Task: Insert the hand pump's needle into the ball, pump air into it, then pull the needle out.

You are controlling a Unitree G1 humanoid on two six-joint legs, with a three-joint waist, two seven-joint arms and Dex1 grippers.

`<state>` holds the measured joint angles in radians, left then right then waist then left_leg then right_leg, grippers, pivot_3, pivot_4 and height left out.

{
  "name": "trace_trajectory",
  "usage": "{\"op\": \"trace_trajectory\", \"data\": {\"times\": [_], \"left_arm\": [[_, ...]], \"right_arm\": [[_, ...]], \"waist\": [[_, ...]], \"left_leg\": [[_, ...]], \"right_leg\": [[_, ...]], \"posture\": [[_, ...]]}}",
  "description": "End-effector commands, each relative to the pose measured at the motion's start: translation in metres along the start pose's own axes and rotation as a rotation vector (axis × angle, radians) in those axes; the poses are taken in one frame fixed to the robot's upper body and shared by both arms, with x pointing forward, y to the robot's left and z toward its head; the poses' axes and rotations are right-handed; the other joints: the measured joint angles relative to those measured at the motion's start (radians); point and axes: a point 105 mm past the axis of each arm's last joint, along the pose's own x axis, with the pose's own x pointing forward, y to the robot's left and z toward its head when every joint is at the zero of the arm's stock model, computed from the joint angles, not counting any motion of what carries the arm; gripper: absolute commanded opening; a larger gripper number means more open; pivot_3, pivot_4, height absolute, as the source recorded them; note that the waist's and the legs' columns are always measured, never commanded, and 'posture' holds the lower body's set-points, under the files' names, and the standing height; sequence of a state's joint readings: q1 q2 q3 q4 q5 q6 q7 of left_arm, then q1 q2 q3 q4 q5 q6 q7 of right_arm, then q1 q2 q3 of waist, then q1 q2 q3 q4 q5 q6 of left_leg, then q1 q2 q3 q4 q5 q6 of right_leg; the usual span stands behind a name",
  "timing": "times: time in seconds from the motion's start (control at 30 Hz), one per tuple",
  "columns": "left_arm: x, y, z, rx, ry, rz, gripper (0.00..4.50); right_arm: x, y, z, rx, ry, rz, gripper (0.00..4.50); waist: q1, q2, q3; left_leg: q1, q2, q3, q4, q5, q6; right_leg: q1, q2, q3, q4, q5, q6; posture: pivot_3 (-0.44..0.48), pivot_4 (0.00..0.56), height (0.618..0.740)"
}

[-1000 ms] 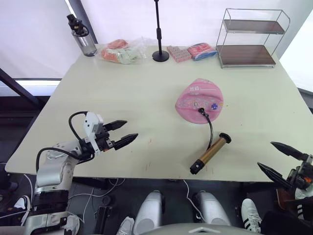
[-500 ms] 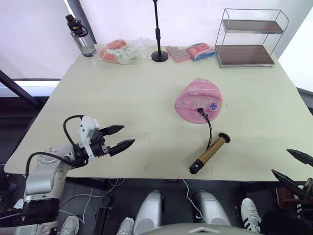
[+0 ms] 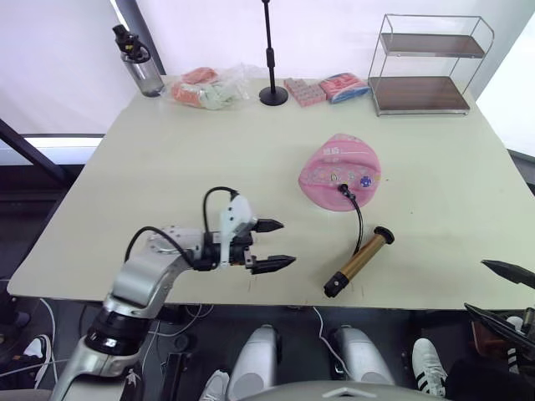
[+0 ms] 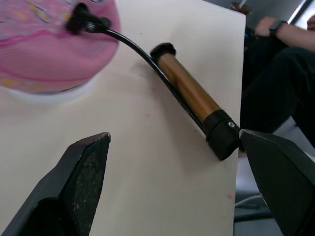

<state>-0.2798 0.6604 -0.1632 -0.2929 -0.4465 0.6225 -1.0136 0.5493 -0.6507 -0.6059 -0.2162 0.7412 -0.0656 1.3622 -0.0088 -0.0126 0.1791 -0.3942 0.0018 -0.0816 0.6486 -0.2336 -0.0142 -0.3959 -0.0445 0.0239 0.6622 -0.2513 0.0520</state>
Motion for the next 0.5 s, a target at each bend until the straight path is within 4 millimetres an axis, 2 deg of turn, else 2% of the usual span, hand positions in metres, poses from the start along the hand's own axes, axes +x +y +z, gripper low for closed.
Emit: {"op": "trace_trajectory", "data": {"times": [0.03,0.1,0.2,0.3,0.4,0.5], "left_arm": [[0.016,-0.013,0.016,0.027,0.019,-0.035,4.47],[0.032,-0.017,0.021,0.032,0.025,-0.043,4.47],[0.044,-0.020,0.024,0.036,0.031,-0.053,4.47],[0.069,-0.032,0.026,0.047,0.040,-0.090,4.47],[0.082,-0.043,0.024,0.033,0.049,-0.125,4.47],[0.093,-0.045,0.022,0.032,0.065,-0.124,4.47]], "right_arm": [[0.006,0.005,0.015,-0.023,-0.022,0.046,4.50],[0.013,0.009,0.019,-0.026,-0.035,0.069,4.50],[0.017,0.013,0.021,-0.024,-0.039,0.083,4.50],[0.022,0.017,0.022,-0.025,-0.035,0.105,4.50],[0.024,0.018,0.023,-0.030,-0.035,0.113,4.50],[0.026,0.018,0.023,-0.034,-0.038,0.118,4.50]], "waist": [[-0.002,0.000,0.000],[-0.001,0.000,0.000],[-0.003,0.000,0.000],[-0.001,0.000,0.000],[0.005,0.000,0.000],[0.002,0.000,0.000]], "left_leg": [[0.000,0.000,0.000,0.000,0.000,0.000],[0.000,0.000,-0.001,0.000,0.000,0.000],[0.000,0.000,0.000,0.001,0.000,0.000],[0.000,0.000,0.000,0.000,0.000,0.000],[-0.001,-0.001,-0.001,0.001,0.000,0.000],[-0.001,-0.001,-0.001,0.001,0.000,0.000]], "right_leg": [[0.000,0.000,0.000,0.000,0.000,0.000],[0.000,0.001,0.000,0.000,0.000,0.000],[0.000,0.002,0.000,0.000,0.000,0.000],[0.000,0.003,0.000,0.000,0.000,0.000],[0.000,0.003,0.001,0.000,0.000,0.000],[0.000,0.003,0.001,0.000,0.000,0.000]], "posture": [[0.000,0.150,0.731],[0.000,0.150,0.731],[0.000,0.150,0.731],[0.000,0.150,0.731],[0.000,0.150,0.731],[0.000,0.150,0.731]]}}
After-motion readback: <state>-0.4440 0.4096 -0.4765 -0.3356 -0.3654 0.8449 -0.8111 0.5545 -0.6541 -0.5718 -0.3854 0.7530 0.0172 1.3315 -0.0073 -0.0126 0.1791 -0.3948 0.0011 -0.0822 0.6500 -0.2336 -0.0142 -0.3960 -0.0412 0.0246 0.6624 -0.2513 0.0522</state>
